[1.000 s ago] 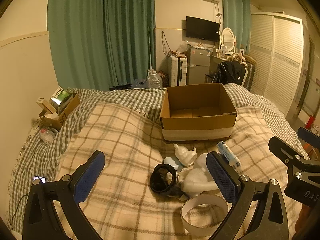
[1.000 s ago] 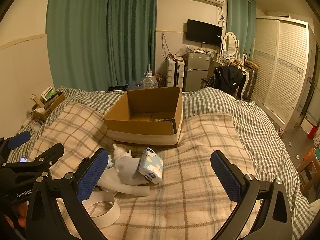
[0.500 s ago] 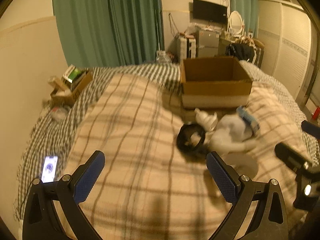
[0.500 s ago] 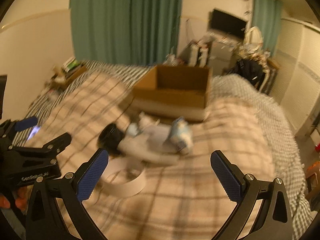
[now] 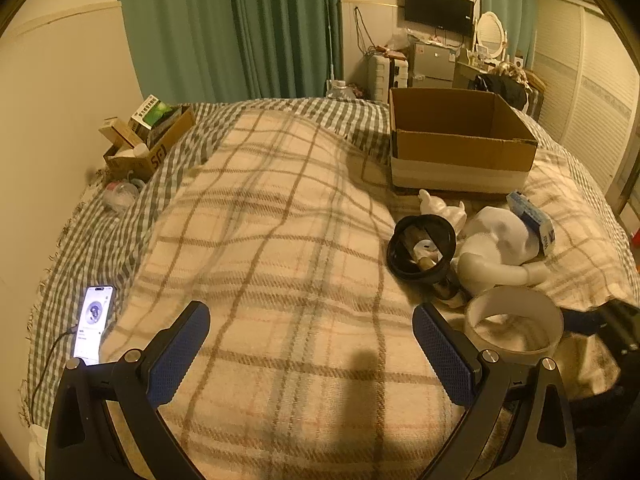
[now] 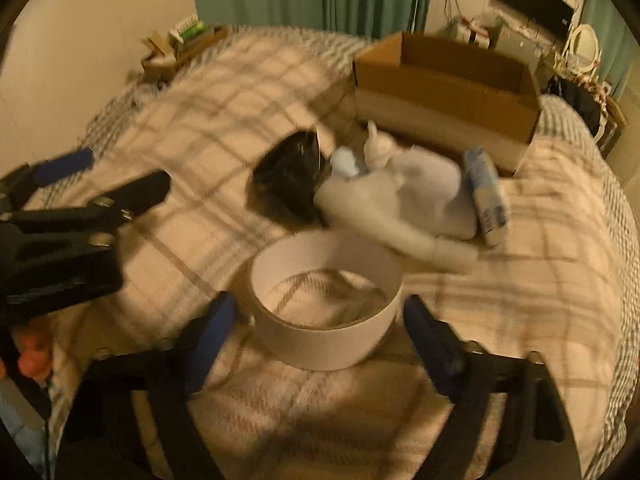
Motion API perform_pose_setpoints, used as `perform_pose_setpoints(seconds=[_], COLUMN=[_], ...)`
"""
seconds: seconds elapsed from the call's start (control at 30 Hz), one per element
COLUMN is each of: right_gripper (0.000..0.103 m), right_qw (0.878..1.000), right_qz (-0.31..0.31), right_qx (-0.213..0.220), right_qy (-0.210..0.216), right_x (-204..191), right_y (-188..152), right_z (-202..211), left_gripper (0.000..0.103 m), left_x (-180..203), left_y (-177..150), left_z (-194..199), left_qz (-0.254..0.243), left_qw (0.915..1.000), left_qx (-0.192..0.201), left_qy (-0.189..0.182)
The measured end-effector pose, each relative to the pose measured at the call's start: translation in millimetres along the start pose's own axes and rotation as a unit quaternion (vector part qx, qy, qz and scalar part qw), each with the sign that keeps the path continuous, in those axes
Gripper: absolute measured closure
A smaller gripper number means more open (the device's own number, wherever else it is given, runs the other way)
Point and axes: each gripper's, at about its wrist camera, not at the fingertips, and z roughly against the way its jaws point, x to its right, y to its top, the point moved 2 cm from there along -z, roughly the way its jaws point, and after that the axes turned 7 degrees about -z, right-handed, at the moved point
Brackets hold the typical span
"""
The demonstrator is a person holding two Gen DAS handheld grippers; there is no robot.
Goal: Organize objects
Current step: 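Grasp the white tape roll with the right gripper while the left grasps the black tape roll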
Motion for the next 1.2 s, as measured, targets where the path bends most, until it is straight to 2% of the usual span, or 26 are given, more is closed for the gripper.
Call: perform_pose_setpoints(seconds=[0.07, 0.13, 0.27, 0.4, 0.6, 0.73, 0.83, 0.87, 0.93, 0.97, 1.03, 1.2], right_gripper=[0.027, 0.028, 0.028, 0.028, 0.028, 0.028, 0.028, 0.028, 0.028, 0.028, 0.028, 0.028], right_qw=[1.0, 1.0, 0.997, 0.989, 0.986, 0.988, 0.989, 0.989, 0.989, 0.989, 0.989, 0.988], right_qz=[-0.007, -0.011, -0.027, -0.03, -0.063, -0.078, -0.081, -0.083, -0.086, -0.087, -0.087, -0.078], right_qx=[-0.002, 0.014, 0.079, 0.134, 0.141, 0.128, 0.123, 0.121, 0.118, 0.117, 0.118, 0.131], right_qy=[0.005, 0.006, 0.003, -0.052, -0.063, -0.043, -0.032, -0.029, -0.025, -0.024, -0.024, -0.037], right_x=[3.8, 5.8, 16.7, 36.4, 69.7, 81.6, 86.7, 88.0, 89.0, 89.5, 88.8, 83.2], right_y=[0.0, 0.5, 8.7, 27.0, 38.4, 39.8, 35.1, 34.8, 33.0, 32.2, 30.6, 28.9], right_z=[-3.0, 6.9, 44.5, 72.3, 69.1, 54.9, 48.7, 46.6, 43.2, 42.7, 43.2, 53.5], left_gripper=[0.0, 0.0, 0.0, 0.0, 0.004, 0.006, 0.017, 0.029, 0.042, 0.047, 0.047, 0.048], left_x=[0.7, 1.4, 8.6, 23.7, 56.4, 68.2, 71.0, 69.7, 67.8, 66.7, 66.2, 65.7], left_y=[0.1, 1.8, 12.6, 29.2, 41.1, 46.7, 50.1, 50.7, 49.7, 49.1, 49.2, 50.6], left_z=[0.3, 1.5, 1.2, -11.1, -49.5, -72.3, -87.7, -92.2, -93.5, -92.9, -90.1, -66.2], left_qz=[-0.001, -0.003, -0.011, -0.026, -0.046, -0.038, -0.027, -0.016, -0.001, 0.0, 0.001, -0.009], left_qw=[1.0, 1.0, 0.9999, 0.9996, 0.9969, 0.9941, 0.9927, 0.991, 0.9883, 0.989, 0.9888, 0.9933], left_qx=[0.0, 0.0, 0.005, 0.003, -0.033, -0.058, -0.069, -0.074, -0.076, -0.074, -0.072, -0.044], left_qy=[0.0, -0.001, 0.002, -0.009, -0.055, -0.084, -0.095, -0.11, -0.133, -0.128, -0.131, -0.106])
